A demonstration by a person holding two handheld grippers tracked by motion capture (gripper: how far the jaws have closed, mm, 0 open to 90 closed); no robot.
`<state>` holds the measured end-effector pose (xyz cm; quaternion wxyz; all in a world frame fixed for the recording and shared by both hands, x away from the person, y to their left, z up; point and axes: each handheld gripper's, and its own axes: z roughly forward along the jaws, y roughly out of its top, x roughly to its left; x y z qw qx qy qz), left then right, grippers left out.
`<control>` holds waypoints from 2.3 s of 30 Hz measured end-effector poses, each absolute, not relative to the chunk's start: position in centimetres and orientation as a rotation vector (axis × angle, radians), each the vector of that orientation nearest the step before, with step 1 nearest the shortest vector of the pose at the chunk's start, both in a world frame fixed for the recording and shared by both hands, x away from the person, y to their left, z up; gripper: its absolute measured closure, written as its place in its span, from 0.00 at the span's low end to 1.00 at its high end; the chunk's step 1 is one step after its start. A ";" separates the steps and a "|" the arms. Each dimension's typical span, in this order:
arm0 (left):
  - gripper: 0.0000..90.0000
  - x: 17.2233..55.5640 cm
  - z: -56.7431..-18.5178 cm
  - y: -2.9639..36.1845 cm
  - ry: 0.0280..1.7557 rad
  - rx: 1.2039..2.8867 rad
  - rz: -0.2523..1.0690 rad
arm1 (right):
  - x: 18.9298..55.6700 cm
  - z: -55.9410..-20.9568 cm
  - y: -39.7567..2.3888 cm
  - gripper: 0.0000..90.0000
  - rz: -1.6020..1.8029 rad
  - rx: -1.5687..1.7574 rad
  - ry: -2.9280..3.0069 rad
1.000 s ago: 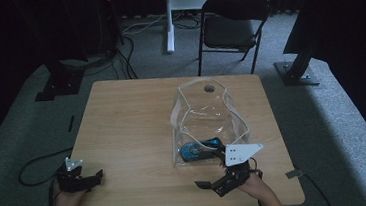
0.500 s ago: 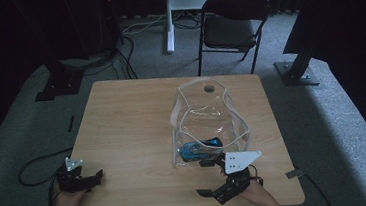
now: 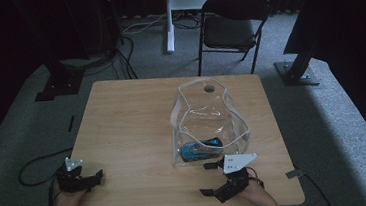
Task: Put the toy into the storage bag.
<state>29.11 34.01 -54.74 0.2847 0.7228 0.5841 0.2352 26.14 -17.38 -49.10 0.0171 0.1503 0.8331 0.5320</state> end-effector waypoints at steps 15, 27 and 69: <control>0.00 29.1 -54.7 34.0 1.561 1.932 0.628 | 27.5 -52.4 -19.0 0.15 1.542 0.562 2.632; 0.00 29.1 -54.7 34.0 1.562 1.933 0.629 | 27.8 -53.9 -19.7 0.15 1.429 0.601 2.671; 0.00 29.1 -54.8 34.0 1.561 1.934 0.630 | 27.9 -55.1 -19.1 0.14 1.090 0.820 2.554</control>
